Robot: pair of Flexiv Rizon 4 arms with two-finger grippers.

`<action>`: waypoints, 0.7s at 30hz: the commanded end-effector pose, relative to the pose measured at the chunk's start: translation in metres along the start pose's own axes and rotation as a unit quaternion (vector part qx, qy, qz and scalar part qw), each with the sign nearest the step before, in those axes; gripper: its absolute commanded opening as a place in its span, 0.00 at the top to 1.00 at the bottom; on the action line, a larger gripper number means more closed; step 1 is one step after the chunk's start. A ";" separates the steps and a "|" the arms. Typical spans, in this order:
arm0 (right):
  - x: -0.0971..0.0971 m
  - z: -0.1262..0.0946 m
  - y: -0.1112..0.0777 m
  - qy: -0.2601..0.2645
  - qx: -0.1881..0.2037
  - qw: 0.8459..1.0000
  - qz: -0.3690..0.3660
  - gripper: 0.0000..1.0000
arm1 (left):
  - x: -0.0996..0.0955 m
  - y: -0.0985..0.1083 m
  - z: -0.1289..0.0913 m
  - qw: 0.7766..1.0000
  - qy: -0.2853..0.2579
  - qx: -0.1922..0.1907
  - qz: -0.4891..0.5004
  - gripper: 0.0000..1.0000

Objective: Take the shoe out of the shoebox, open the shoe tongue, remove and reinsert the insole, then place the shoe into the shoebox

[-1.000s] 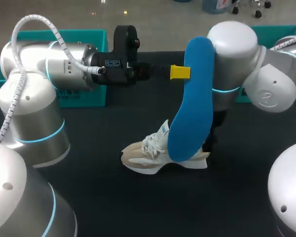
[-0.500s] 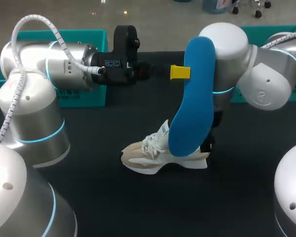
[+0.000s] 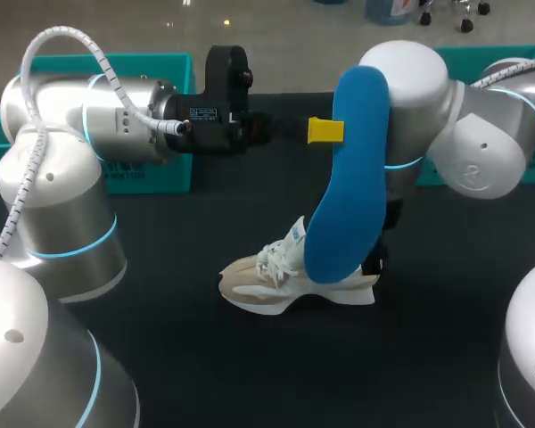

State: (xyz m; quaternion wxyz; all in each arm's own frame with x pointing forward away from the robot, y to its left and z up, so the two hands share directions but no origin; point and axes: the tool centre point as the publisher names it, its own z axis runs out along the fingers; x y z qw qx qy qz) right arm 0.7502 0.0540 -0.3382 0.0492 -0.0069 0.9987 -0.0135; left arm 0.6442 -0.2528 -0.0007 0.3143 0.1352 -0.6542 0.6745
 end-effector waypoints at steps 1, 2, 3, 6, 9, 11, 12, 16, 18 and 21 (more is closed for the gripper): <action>0.001 0.000 0.000 -0.002 0.001 1.000 0.000 0.00 | 0.000 0.001 0.001 1.000 -0.001 0.000 0.000 1.00; 0.001 0.000 0.000 -0.002 0.001 1.000 0.000 0.00 | 0.000 0.001 0.001 1.000 -0.001 0.000 0.000 1.00; 0.001 0.000 0.000 -0.002 0.001 1.000 0.000 0.00 | 0.000 0.001 0.001 1.000 -0.001 0.000 0.000 1.00; 0.000 0.000 0.001 -0.001 0.001 1.000 0.000 0.00 | 0.000 0.001 0.001 1.000 -0.001 0.000 0.000 1.00; -0.004 -0.009 0.003 -0.001 0.000 1.000 0.002 0.00 | 0.000 0.001 0.001 1.000 -0.001 0.000 0.000 1.00; -0.006 -0.014 0.004 -0.005 0.002 1.000 0.004 0.00 | 0.000 0.001 0.001 1.000 -0.001 0.000 0.000 1.00; -0.007 -0.015 0.005 -0.006 0.002 1.000 0.004 0.00 | 0.000 0.001 0.001 1.000 -0.001 0.000 0.000 1.00; -0.019 -0.008 0.009 -0.007 0.003 1.000 -0.003 0.00 | 0.000 0.001 0.001 1.000 -0.001 0.000 0.000 1.00; -0.025 -0.004 0.013 -0.008 0.004 1.000 -0.007 0.00 | 0.000 0.001 0.001 1.000 -0.001 0.000 0.000 1.00; -0.035 0.001 0.019 -0.013 0.002 1.000 -0.017 0.00 | 0.000 0.001 0.001 1.000 -0.001 0.000 0.000 1.00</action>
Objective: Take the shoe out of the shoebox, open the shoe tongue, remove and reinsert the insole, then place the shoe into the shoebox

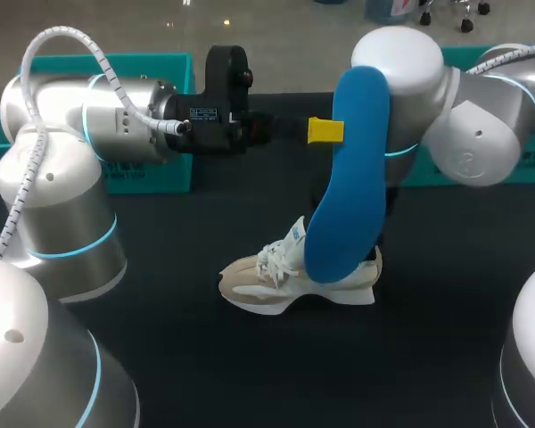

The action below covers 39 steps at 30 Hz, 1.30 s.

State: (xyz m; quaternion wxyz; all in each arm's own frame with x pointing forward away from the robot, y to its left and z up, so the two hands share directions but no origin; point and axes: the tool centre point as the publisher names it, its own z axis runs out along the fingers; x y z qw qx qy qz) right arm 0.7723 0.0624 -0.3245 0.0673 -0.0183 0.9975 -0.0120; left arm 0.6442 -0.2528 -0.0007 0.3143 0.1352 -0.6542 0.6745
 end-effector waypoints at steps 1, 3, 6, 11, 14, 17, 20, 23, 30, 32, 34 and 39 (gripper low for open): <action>-0.014 0.015 0.013 0.004 0.002 1.000 -0.010 0.00 | 0.000 0.001 0.001 1.000 -0.001 0.000 0.000 1.00; -0.018 0.022 0.016 0.007 0.005 1.000 -0.015 0.00 | 0.000 0.001 0.001 1.000 -0.001 0.000 0.000 1.00; -0.022 0.031 0.022 0.013 0.004 1.000 -0.021 0.00 | 0.000 0.001 0.001 1.000 -0.001 0.000 0.000 1.00; -0.025 0.047 0.031 0.015 -0.005 1.000 -0.021 0.00 | 0.000 0.001 0.001 1.000 -0.001 0.000 0.000 1.00; -0.028 0.054 0.036 0.013 -0.007 1.000 -0.020 0.00 | 0.000 0.001 0.001 1.000 -0.001 0.000 0.000 1.00; -0.029 0.058 0.039 0.016 -0.011 1.000 -0.019 0.01 | 0.000 0.001 0.001 1.000 -0.001 0.000 0.000 1.00; -0.027 0.060 0.040 0.019 -0.013 1.000 -0.020 0.61 | 0.000 0.001 0.001 1.000 -0.001 0.000 0.000 1.00; -0.022 0.055 0.033 0.021 -0.012 1.000 -0.020 1.00 | 0.000 0.001 0.001 1.000 -0.001 0.000 0.000 1.00; -0.019 0.052 0.030 0.025 -0.016 0.999 -0.026 1.00 | 0.000 0.001 0.001 1.000 -0.001 0.000 0.000 1.00; -0.019 0.052 0.030 0.025 -0.016 0.999 -0.026 1.00 | 0.000 0.001 0.001 1.000 -0.001 0.000 0.000 1.00; -0.019 0.052 0.030 0.025 -0.016 0.999 -0.026 1.00 | 0.000 0.001 0.001 1.000 -0.001 0.000 0.000 1.00; -0.019 0.052 0.030 0.025 -0.016 0.999 -0.026 1.00 | 0.000 0.001 0.001 1.000 -0.001 0.000 0.000 1.00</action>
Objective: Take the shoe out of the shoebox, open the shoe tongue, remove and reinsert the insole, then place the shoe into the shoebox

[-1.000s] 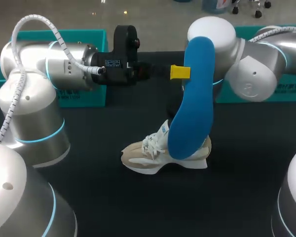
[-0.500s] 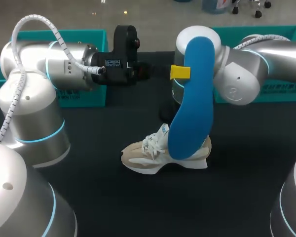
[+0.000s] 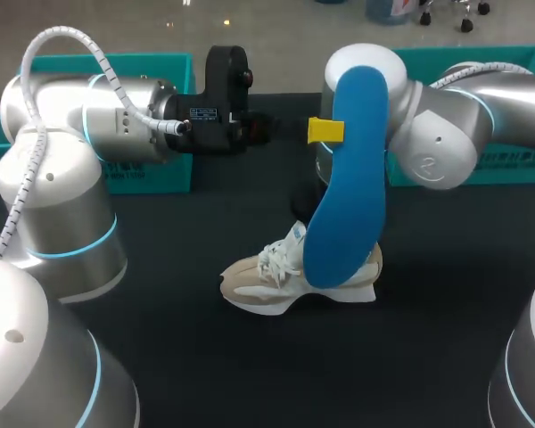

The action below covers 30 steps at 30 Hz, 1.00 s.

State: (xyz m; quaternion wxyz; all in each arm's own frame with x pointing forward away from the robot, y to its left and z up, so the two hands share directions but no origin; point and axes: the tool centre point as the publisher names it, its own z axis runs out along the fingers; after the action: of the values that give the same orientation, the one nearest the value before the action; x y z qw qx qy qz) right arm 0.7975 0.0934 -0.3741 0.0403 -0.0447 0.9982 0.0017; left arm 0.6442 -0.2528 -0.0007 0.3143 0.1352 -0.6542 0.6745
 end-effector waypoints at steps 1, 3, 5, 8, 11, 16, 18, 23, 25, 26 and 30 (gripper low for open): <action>0.001 0.000 -0.001 -0.002 0.000 1.000 0.000 1.00 | 0.000 0.001 0.001 1.000 -0.001 0.000 0.000 1.00; 0.000 -0.004 0.000 0.004 0.010 1.000 0.016 1.00 | 0.000 0.001 0.001 1.000 -0.001 0.000 0.000 1.00; -0.002 -0.015 0.000 0.013 -0.001 0.998 0.062 1.00 | 0.000 0.001 0.001 1.000 -0.001 0.000 0.000 1.00; -0.004 -0.029 0.003 0.031 -0.006 0.989 0.143 1.00 | 0.000 0.001 0.001 1.000 -0.001 0.000 0.000 1.00; -0.005 -0.038 0.006 0.047 -0.009 0.975 0.218 1.00 | 0.000 0.001 0.001 1.000 -0.001 0.000 0.000 1.00; -0.003 -0.049 0.011 0.090 -0.033 0.947 0.307 1.00 | 0.000 0.001 0.001 1.000 -0.001 0.000 0.000 1.00; -0.002 -0.052 0.013 0.102 -0.038 0.936 0.333 1.00 | 0.000 0.001 0.001 1.000 -0.001 0.000 0.000 1.00; 0.002 -0.057 0.016 0.125 -0.065 0.906 0.399 1.00 | 0.000 0.001 0.001 1.000 -0.001 0.000 0.000 1.00; 0.003 -0.061 0.019 0.124 -0.073 0.902 0.407 1.00 | 0.000 0.001 0.001 1.000 -0.001 0.000 0.000 1.00; 0.000 -0.064 0.023 0.098 -0.093 0.913 0.384 1.00 | 0.000 0.001 0.001 1.000 -0.001 0.000 0.000 1.00; 0.000 -0.064 0.023 0.098 -0.093 0.913 0.384 1.00 | 0.000 0.001 0.001 1.000 -0.001 0.000 0.000 1.00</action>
State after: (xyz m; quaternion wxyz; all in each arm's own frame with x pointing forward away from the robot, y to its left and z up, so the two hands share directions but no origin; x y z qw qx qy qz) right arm 0.7981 0.1242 -0.3081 -0.0711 0.3363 0.9349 0.0882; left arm 0.6442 -0.2528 -0.0007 0.3143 0.1352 -0.6542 0.6745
